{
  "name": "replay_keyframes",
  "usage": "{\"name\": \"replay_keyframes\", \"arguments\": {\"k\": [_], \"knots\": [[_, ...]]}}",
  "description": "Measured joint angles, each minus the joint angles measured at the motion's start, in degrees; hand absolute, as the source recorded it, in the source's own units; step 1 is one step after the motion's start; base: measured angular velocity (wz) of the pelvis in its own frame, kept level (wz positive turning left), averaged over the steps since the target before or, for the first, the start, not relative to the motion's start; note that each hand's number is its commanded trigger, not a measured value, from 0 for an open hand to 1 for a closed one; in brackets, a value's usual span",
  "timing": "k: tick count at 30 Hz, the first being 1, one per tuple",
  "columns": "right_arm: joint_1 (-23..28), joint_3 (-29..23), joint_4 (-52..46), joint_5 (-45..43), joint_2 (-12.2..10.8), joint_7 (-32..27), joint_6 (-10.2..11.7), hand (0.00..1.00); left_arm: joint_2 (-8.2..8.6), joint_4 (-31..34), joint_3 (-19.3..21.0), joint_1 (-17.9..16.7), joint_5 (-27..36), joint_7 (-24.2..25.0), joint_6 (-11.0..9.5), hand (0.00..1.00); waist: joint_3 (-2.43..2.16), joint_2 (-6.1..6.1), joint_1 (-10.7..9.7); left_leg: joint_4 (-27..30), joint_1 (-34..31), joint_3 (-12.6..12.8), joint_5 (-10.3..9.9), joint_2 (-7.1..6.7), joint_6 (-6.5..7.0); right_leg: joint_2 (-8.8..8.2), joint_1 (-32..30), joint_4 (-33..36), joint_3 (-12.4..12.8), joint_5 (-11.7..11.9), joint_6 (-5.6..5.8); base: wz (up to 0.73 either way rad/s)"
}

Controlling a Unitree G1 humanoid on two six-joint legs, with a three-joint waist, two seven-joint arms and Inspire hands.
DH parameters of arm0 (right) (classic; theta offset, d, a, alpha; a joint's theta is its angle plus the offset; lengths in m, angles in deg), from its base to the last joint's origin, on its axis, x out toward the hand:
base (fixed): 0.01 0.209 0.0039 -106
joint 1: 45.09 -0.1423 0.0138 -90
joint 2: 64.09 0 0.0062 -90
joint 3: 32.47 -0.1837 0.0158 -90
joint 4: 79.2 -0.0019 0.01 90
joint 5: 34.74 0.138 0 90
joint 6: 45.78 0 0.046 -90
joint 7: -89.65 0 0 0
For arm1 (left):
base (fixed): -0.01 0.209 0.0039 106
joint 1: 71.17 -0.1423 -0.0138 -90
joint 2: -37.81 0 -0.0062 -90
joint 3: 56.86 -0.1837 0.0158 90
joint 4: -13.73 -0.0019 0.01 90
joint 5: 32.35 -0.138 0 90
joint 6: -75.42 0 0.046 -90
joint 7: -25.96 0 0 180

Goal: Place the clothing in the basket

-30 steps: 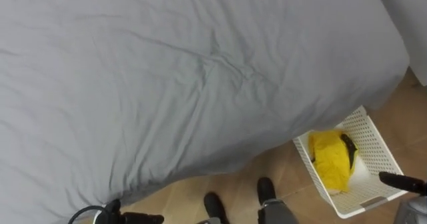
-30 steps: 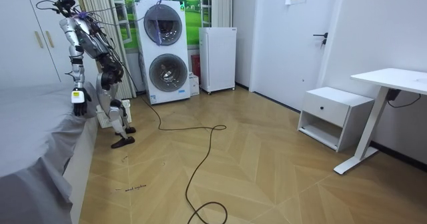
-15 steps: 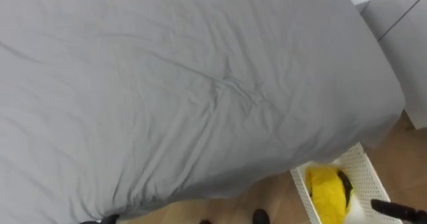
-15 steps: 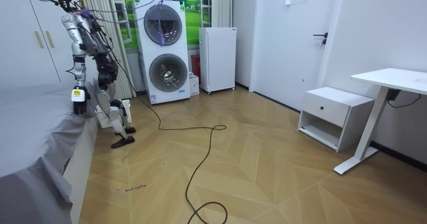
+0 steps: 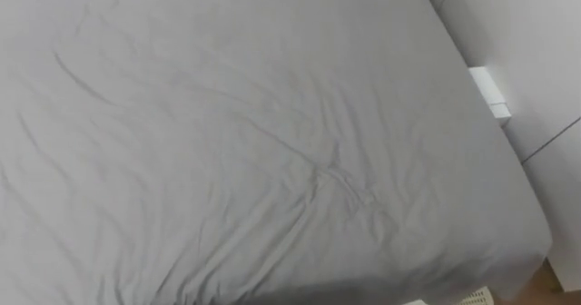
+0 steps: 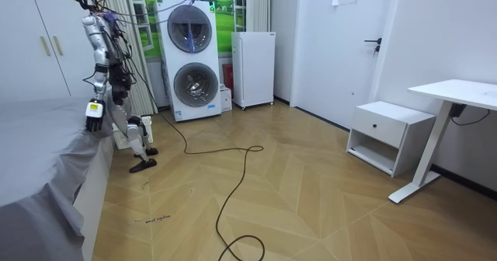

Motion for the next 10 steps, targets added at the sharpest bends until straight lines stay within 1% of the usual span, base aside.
{"name": "replay_keyframes", "arguments": {"k": [1,2,4,5,6,8,9,10], "knots": [[0.33,0.03,0.32,-0.10,-0.40,0.71,-0.04,0.00,0.49,-0.49,1.08,-0.01,-0.94,-0.01,-0.32,0.00,0.13,-0.03,0.11,-0.03,0.60,-0.15,-0.03,0.00,-0.05,-0.02,0.73,0.01,-0.22,-0.11,-0.07,0.09],[0.58,0.24,0.44,-0.26,-0.79,1.51,-0.13,0.00,0.90,-0.85,1.60,-0.08,-1.52,-0.01,-0.55,0.00,0.30,-0.02,0.79,-0.04,1.25,-0.20,-0.09,-0.01,-0.13,-0.07,1.36,0.04,-0.42,-0.32,-0.07,0.05],[0.88,0.56,0.44,-0.32,-1.26,1.94,-0.24,0.00,1.53,-1.33,2.26,-0.22,-1.75,-0.02,-1.32,0.00,0.34,-0.11,1.42,0.06,1.73,-0.59,-0.28,-0.17,-0.18,-0.16,2.07,0.00,-0.63,-0.79,0.04,0.03],[0.93,0.58,0.44,-0.32,-1.40,2.07,-0.30,0.00,1.64,-1.34,2.25,-0.28,-1.76,-0.02,-1.43,0.00,0.36,-0.13,1.43,0.13,1.85,-1.05,-0.29,-0.27,-0.18,-0.18,2.25,0.01,-0.73,-0.91,0.09,0.16],[1.00,0.76,0.49,-0.30,-1.60,2.62,-0.47,0.00,1.85,-1.35,2.26,-0.46,-1.76,-0.13,-1.63,0.00,0.34,-0.15,2.02,0.11,2.16,-1.47,-0.30,-0.36,-0.17,-0.19,2.37,0.03,-0.77,-1.04,0.11,0.13],[0.98,1.15,0.54,-0.37,-1.58,3.36,-0.52,0.00,1.95,-1.32,2.42,-0.59,-2.02,-0.61,-1.69,0.00,0.33,-0.17,2.84,0.06,2.44,-1.53,-0.31,-0.36,-0.18,-0.17,2.79,-0.03,-0.86,-1.05,0.11,0.05],[0.96,1.12,0.60,-0.61,-1.58,3.59,-0.64,0.00,2.07,-1.27,2.88,-0.69,-2.56,-0.84,-1.70,0.00,0.31,-0.19,2.94,0.05,2.48,-1.57,-0.30,-0.37,-0.18,-0.17,3.16,-0.03,-0.90,-1.05,0.11,0.09],[0.83,1.14,0.60,-1.95,-1.62,3.67,-1.05,0.00,2.35,-1.06,4.18,-1.11,-3.30,-1.04,-1.74,0.00,0.25,-0.20,3.05,0.06,2.51,-1.77,-0.30,-0.41,-0.18,-0.17,3.27,-0.02,-0.91,-1.05,0.11,0.07]]}}
